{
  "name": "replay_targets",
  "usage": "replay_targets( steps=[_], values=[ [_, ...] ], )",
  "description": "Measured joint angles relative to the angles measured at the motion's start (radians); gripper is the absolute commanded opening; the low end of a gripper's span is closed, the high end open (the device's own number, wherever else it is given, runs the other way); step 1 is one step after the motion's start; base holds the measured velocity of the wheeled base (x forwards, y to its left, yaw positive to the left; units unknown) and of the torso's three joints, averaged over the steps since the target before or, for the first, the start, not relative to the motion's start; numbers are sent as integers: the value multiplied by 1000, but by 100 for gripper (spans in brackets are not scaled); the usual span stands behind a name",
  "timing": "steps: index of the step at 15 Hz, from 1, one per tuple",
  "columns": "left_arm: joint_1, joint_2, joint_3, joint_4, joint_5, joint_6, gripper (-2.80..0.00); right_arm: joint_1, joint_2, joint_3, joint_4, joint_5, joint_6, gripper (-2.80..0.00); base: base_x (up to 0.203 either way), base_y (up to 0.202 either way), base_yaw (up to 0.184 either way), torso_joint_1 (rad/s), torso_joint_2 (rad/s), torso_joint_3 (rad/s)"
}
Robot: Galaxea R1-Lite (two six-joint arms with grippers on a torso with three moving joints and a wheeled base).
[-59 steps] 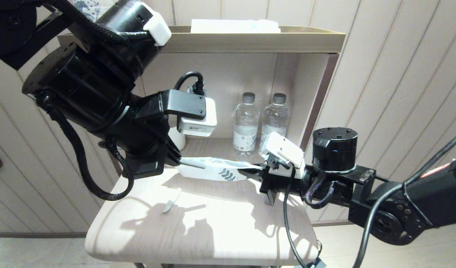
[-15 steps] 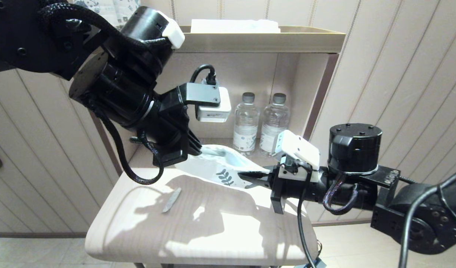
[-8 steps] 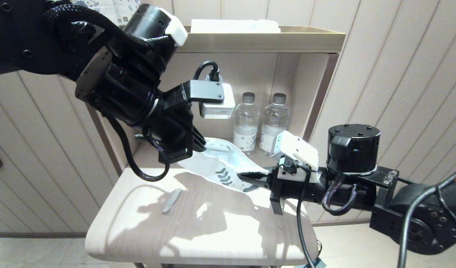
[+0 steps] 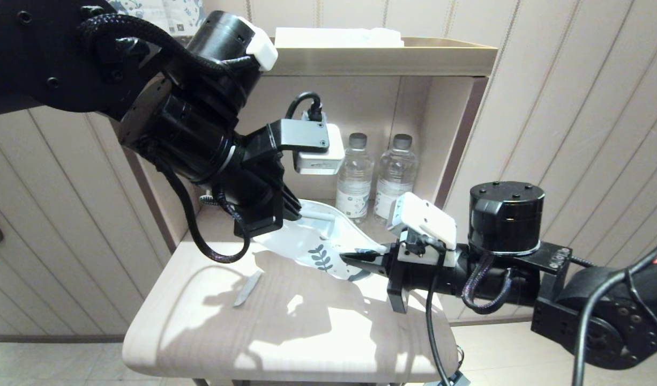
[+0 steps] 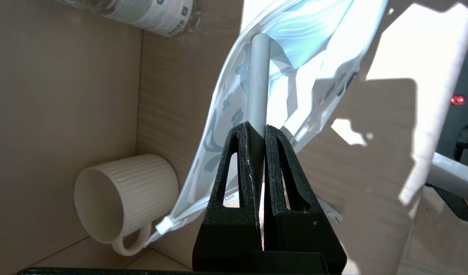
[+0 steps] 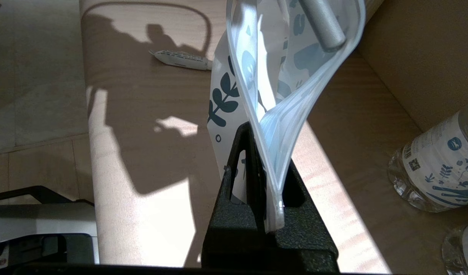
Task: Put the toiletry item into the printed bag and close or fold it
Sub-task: Place the toothbrush in the storage bag
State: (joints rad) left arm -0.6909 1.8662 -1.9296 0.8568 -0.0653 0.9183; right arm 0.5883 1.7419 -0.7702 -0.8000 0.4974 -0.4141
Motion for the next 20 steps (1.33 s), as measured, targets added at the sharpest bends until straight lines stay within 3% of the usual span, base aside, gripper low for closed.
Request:
replay_targets(
  steps=[5, 9, 16, 20],
  values=[
    [1, -46, 3, 100, 3, 4, -280, -1, 0, 19, -10, 26, -28, -280, 0, 0, 0, 0, 0, 0],
    [0, -81, 4, 190, 4, 45, -280, -14, -3, 47, -9, 32, -134, -280, 0, 0, 0, 0, 0, 0],
    [-2, -94, 1, 201, 1, 88, -280, 15, -7, 80, 2, 33, -222, -280, 0, 0, 0, 0, 0, 0],
    [9, -89, 1, 193, -20, 101, -280, -3, -20, 37, 82, 33, -280, -280, 0, 0, 0, 0, 0, 0]
  ],
)
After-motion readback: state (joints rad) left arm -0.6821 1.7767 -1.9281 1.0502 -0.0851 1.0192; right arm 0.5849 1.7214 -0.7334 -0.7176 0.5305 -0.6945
